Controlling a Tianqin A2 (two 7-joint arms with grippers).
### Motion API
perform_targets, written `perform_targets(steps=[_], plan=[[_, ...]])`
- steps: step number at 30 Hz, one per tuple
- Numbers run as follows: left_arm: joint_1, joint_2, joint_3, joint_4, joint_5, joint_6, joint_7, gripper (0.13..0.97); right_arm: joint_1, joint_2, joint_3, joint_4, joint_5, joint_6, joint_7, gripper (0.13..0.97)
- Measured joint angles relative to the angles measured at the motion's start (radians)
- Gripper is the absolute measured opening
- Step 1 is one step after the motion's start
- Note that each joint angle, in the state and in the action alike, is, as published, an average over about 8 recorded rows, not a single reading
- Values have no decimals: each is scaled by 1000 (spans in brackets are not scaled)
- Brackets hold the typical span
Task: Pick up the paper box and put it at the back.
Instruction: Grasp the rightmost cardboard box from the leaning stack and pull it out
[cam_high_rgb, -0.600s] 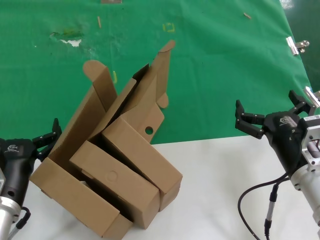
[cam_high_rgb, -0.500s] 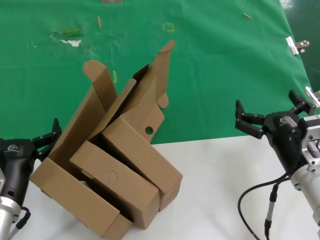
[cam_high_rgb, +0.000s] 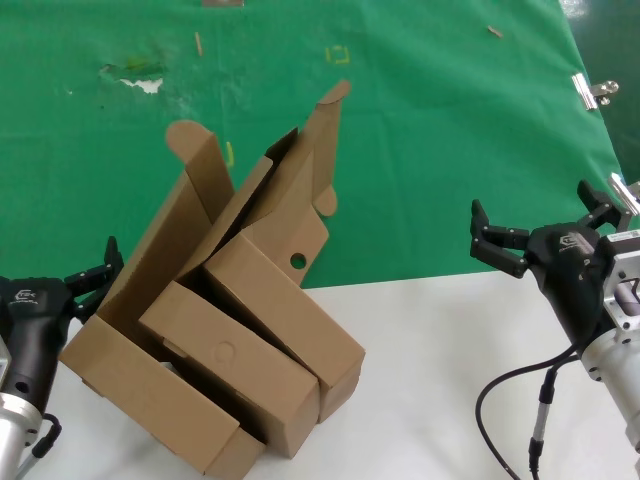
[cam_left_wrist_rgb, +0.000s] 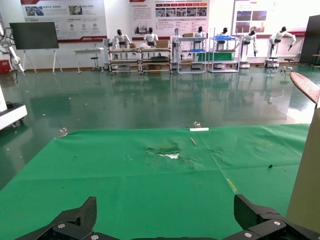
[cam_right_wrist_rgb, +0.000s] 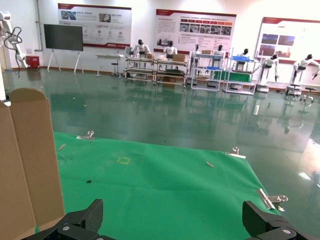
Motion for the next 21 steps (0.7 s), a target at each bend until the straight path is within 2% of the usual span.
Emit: perform_targets(steps=[21], plan=[[0,0,0,0,0,0,0,966,0,0,0,0,0,0,0,966]])
